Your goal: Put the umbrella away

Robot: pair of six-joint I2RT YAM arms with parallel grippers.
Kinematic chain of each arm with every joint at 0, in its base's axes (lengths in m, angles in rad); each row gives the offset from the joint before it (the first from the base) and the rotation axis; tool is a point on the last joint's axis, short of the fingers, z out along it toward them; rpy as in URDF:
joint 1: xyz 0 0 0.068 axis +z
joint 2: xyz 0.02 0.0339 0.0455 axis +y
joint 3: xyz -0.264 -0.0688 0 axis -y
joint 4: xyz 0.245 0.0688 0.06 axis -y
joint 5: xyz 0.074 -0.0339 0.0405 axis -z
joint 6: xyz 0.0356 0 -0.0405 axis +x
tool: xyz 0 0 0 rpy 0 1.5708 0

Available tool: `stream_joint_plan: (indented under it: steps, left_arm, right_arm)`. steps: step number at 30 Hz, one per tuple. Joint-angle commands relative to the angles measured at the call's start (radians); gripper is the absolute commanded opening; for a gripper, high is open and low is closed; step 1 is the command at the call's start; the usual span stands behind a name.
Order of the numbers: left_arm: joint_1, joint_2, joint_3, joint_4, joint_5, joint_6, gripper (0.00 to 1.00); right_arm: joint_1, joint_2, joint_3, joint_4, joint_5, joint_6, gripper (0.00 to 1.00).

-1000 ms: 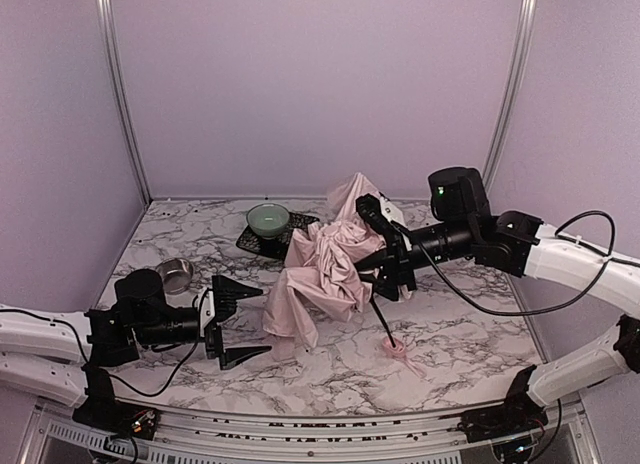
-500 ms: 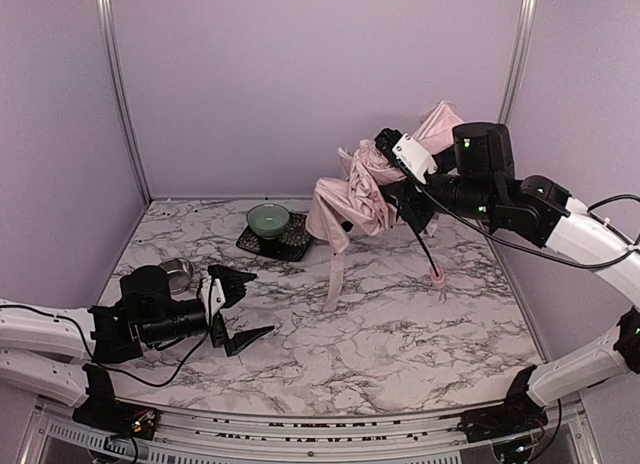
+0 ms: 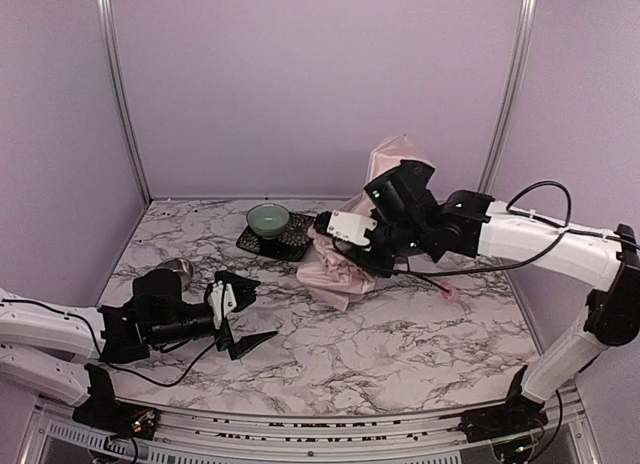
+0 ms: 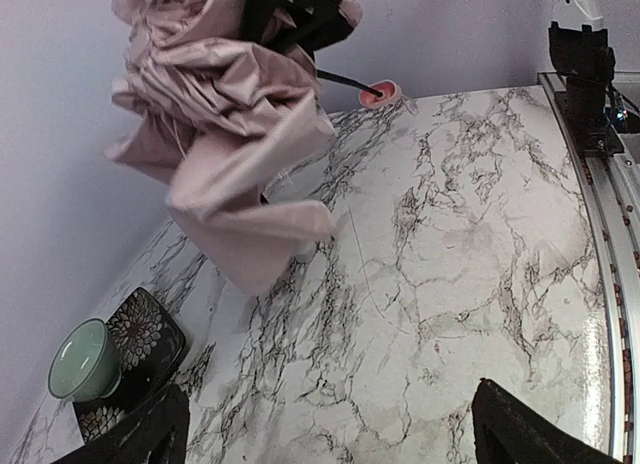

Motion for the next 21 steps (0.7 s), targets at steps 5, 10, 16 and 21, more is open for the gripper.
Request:
stream_joint_plan:
  steps: [5,10,16,21]
  left_arm:
    - [-0.002,-0.007,0.015,-0.004,0.131,-0.067,0.92]
    - [-0.041,-0.036,-0.034,-0.004,0.204,-0.067,0.85]
    - [-0.129,0.001,-0.022,-0.004,0.208,-0.017,0.85]
    - [-0.213,0.069,0.008,-0.006,0.125,0.062,0.94]
  right_arm:
    - [0.071,0.284,0.055,-0.191,-0.473,0.104,0.0]
    - [0.071,0.399,0.095,-0.248,-0.649,0.125,0.0]
    - [0.057,0.465,0.13,-0.282,-0.856,0.107,0.0]
    - [0.049,0.517,0.118,-0.27,-0.955,0.123,0.04]
